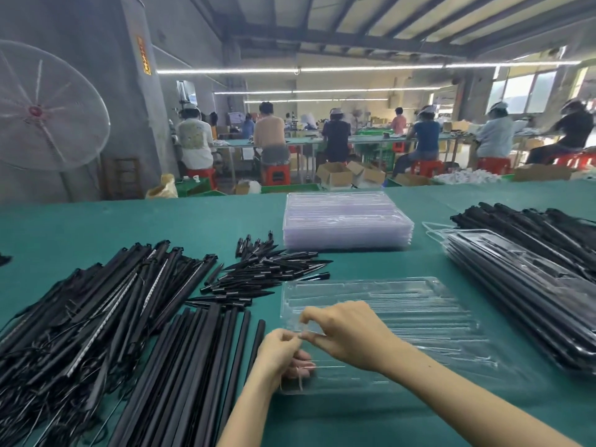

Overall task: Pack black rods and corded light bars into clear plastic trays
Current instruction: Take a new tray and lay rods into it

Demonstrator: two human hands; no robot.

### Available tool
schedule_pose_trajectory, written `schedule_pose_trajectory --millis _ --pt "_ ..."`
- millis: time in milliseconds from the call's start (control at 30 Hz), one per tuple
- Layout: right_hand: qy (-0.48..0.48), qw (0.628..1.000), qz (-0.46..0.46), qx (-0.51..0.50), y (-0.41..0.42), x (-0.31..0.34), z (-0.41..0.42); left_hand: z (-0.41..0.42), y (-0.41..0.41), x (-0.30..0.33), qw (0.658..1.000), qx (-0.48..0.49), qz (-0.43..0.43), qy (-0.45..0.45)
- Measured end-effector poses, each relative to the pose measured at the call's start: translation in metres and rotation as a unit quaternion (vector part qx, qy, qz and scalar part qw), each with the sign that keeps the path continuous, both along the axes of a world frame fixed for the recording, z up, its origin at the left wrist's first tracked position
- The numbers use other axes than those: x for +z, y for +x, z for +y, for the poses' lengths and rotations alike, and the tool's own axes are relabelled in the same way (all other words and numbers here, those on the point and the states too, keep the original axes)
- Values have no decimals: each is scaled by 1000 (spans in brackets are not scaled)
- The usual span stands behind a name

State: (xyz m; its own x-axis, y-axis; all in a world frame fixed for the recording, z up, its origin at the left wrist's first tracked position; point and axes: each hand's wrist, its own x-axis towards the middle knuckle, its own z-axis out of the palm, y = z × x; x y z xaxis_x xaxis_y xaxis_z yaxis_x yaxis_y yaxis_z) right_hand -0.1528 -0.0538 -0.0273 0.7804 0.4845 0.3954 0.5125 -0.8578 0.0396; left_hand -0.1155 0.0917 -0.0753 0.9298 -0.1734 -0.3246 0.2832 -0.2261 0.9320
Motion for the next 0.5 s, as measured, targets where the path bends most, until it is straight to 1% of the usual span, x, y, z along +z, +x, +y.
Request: schedule_pose_trajectory --millis 67,167,300,433,500 --pt "23 1000 8 -18 3 9 -3 1 -1 -4 1000 6 -8 6" --pt "107 993 37 -36 12 28 -13 2 -3 -6 1000 10 -21 3" --pt "184 979 48 -66 27 45 -25 0 -5 -7 999 20 -38 11" --pt "200 974 71 -72 38 59 -29 0 -3 -11 998 19 -46 30" --pt "242 967 55 -65 40 83 -39 3 0 -11 998 15 -41 33"
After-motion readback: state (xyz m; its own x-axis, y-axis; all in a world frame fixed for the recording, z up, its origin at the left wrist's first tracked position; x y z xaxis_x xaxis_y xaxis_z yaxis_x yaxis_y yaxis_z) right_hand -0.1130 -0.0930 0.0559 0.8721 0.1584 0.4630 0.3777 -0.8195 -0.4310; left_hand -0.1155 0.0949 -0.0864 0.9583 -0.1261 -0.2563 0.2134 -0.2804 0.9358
